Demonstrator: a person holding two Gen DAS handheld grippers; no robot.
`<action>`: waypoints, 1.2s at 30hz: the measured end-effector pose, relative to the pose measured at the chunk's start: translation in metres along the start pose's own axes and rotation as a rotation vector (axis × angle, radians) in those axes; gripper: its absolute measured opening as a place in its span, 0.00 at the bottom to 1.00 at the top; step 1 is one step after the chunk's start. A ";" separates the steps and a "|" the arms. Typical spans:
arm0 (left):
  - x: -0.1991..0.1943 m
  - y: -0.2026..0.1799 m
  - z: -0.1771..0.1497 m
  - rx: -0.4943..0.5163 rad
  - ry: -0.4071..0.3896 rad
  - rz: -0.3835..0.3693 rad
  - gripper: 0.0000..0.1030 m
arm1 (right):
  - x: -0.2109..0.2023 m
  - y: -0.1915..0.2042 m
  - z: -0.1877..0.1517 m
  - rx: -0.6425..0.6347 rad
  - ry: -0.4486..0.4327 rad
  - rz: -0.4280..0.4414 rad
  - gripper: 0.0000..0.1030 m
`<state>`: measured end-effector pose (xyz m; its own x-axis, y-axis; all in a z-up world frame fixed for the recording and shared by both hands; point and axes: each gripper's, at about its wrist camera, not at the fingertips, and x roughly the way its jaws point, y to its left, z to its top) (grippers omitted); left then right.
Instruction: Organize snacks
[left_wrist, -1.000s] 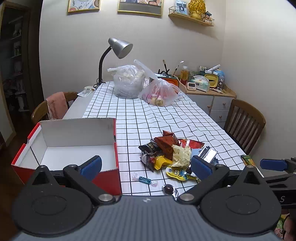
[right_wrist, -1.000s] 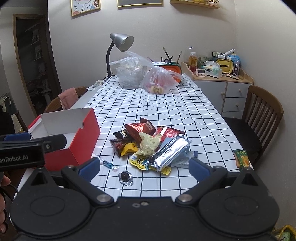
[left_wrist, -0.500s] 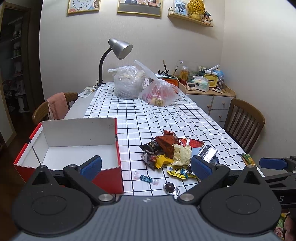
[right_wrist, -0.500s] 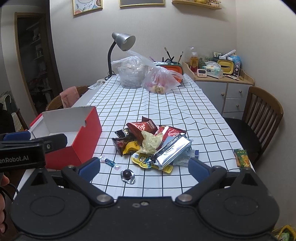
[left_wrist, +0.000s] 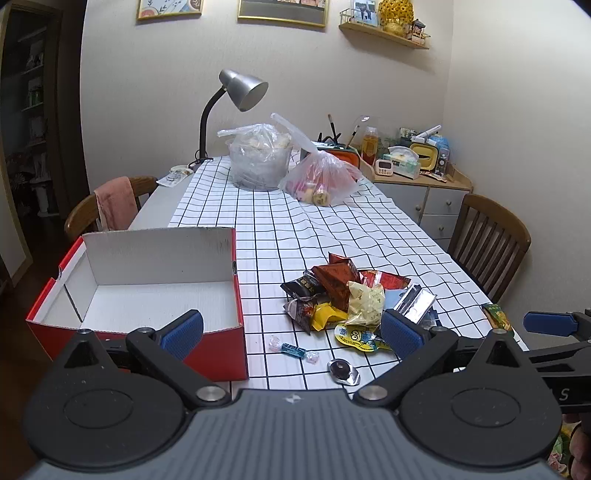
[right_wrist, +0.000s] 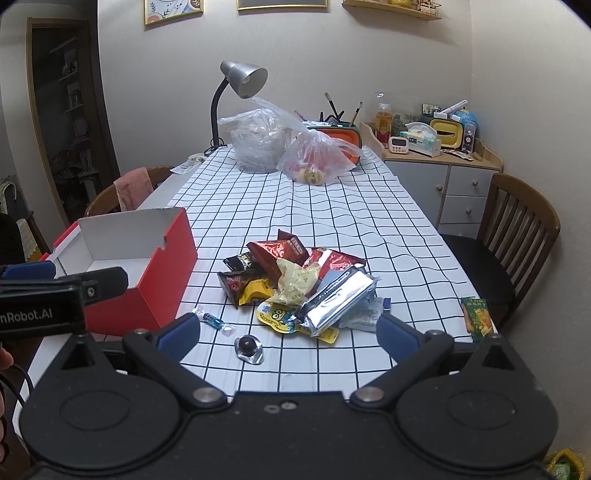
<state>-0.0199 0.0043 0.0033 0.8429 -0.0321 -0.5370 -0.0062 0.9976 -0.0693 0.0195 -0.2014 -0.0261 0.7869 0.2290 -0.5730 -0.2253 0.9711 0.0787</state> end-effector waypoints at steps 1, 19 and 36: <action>0.002 -0.001 0.000 0.000 0.002 -0.001 1.00 | 0.001 -0.001 0.000 -0.003 0.002 0.000 0.98; 0.086 -0.033 -0.009 0.019 0.177 0.021 1.00 | 0.078 -0.077 0.007 0.006 0.084 0.024 0.92; 0.169 -0.066 -0.042 0.002 0.374 0.089 0.94 | 0.175 -0.100 0.019 0.007 0.265 0.081 0.85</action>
<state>0.1009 -0.0691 -0.1182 0.5849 0.0351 -0.8103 -0.0694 0.9976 -0.0069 0.1908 -0.2574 -0.1186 0.5884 0.2814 -0.7580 -0.2764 0.9510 0.1385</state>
